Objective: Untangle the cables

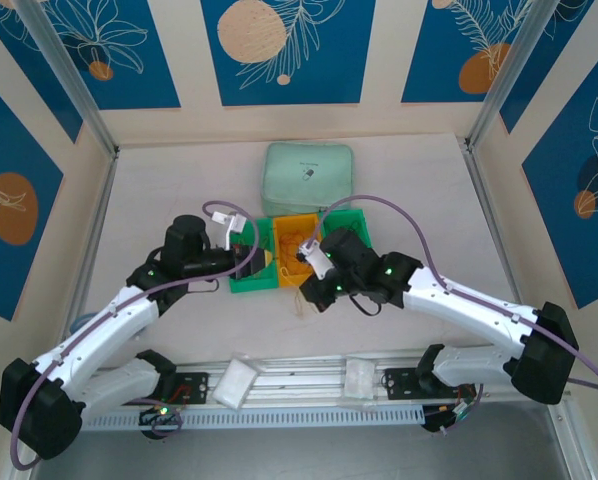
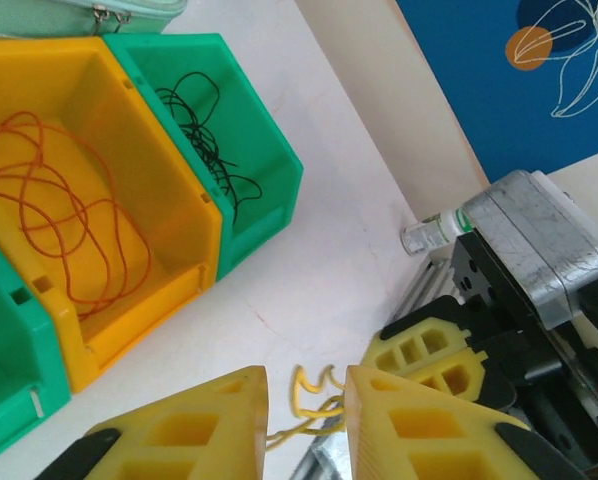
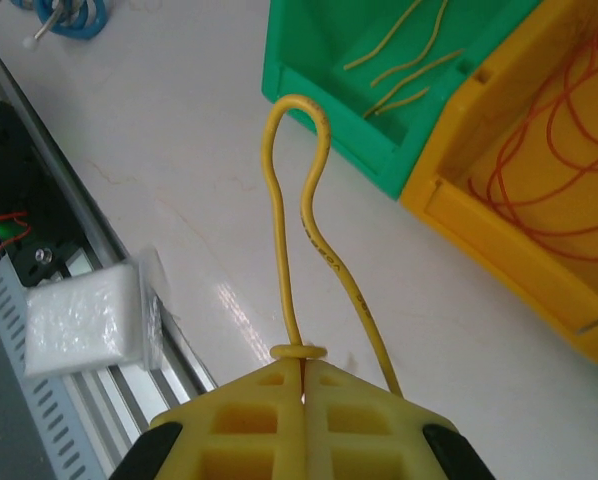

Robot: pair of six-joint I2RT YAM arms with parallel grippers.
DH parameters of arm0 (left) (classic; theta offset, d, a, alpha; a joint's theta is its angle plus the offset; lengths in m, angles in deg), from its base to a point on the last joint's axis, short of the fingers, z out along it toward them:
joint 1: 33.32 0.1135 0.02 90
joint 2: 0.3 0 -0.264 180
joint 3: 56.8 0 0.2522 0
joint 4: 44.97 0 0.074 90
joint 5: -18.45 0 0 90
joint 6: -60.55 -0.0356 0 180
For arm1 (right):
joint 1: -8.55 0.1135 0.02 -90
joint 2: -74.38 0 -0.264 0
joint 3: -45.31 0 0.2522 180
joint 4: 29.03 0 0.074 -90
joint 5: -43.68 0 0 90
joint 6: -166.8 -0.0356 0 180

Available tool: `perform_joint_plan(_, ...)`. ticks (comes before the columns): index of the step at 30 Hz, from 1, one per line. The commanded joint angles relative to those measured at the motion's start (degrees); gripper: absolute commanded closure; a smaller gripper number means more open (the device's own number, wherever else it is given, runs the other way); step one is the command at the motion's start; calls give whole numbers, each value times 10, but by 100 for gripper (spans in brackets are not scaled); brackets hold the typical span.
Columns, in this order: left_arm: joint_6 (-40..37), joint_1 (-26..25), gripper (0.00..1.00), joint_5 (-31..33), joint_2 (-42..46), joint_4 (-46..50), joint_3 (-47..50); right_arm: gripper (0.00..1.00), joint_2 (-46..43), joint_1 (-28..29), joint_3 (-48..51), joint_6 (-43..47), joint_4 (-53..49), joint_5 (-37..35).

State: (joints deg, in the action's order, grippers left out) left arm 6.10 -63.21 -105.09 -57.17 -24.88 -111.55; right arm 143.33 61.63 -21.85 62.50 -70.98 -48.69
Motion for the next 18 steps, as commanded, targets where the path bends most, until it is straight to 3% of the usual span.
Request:
perform_joint_plan(1,12,0,74,-22,-3,-6,-16,100,10,9,-25,10,34,-4)
perform_joint_plan(7,-11,1,77,-3,-2,44,-26,100,13,13,-33,5,59,0)
perform_joint_plan(18,-14,1,77,-6,-3,39,-24,100,33,18,-50,3,63,20)
